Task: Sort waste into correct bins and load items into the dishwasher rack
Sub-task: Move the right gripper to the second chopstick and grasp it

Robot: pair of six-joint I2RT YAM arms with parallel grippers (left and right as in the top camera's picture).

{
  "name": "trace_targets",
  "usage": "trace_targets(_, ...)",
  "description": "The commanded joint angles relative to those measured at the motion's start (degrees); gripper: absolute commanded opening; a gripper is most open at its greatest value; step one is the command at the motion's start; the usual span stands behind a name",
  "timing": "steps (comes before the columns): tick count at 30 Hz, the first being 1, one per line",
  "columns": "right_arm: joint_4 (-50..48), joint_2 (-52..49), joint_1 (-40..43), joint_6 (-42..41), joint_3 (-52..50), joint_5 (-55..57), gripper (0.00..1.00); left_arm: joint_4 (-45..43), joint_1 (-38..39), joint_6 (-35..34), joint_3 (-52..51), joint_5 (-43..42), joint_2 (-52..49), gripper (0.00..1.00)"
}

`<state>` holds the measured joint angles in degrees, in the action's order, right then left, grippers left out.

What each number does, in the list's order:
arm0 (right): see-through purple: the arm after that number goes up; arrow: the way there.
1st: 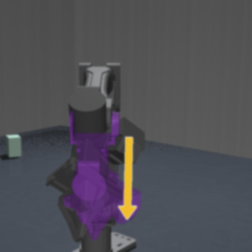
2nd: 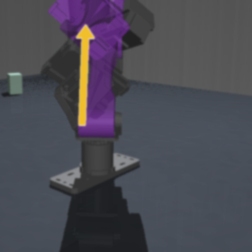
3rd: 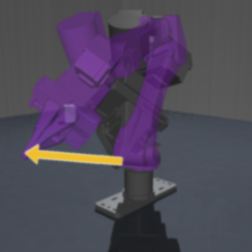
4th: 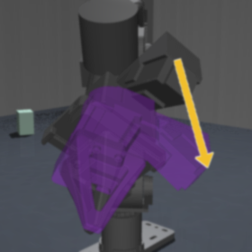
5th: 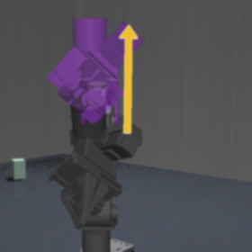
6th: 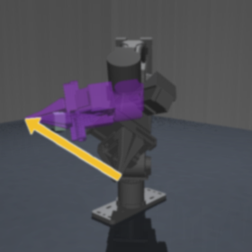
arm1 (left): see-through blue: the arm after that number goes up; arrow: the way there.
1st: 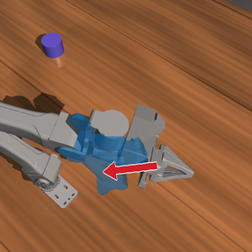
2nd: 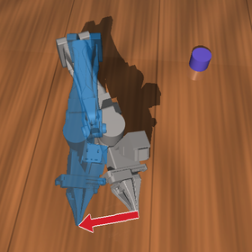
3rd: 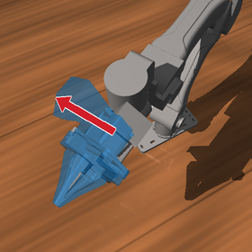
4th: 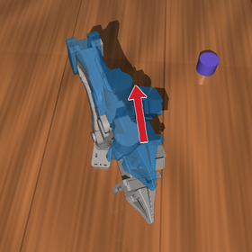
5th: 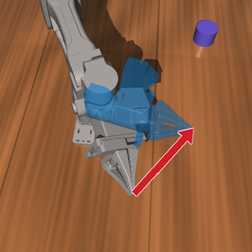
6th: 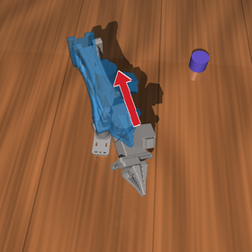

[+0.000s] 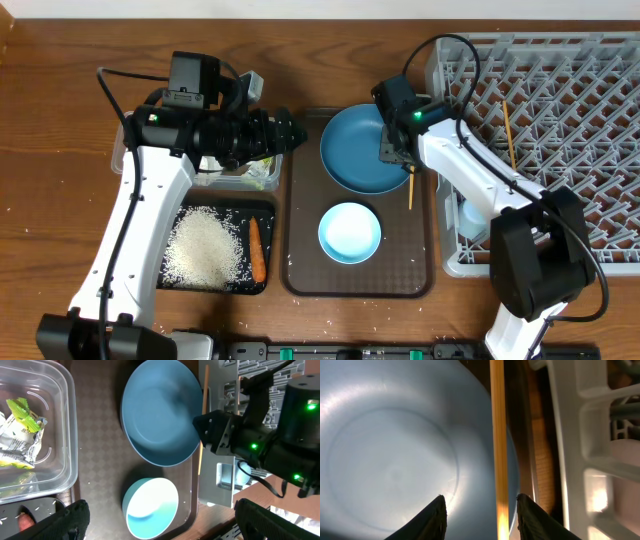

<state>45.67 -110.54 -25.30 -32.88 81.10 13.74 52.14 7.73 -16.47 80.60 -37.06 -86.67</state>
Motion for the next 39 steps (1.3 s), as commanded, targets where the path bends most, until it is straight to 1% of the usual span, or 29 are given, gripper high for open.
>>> trace_targets(1,-0.98,-0.5,0.44,-0.87,-1.2,-0.31,0.44,0.11,0.11,0.37,0.5,0.7,-0.13,0.95)
trace_targets(19,-1.11,-0.5,0.42,-0.7,-1.27,-4.24,0.49,0.11,0.11,0.37,0.5,0.7,-0.13,0.95)
trace_targets(23,-1.31,-0.5,0.42,1.14,-1.27,-4.35,0.5,0.11,0.11,0.37,0.5,0.7,-0.13,0.95)
trace_targets(28,-0.46,-0.5,0.59,1.64,-1.27,-4.33,0.5,0.11,0.11,0.37,0.5,0.7,-0.13,0.95)
trace_targets(31,-0.79,-0.5,0.57,0.07,-1.27,-4.39,0.49,0.11,0.11,0.37,0.5,0.7,-0.13,0.95)
trace_targets(39,-1.01,-0.5,0.5,-0.09,-1.27,-6.27,0.5,0.11,0.11,0.37,0.5,0.7,-0.13,0.95)
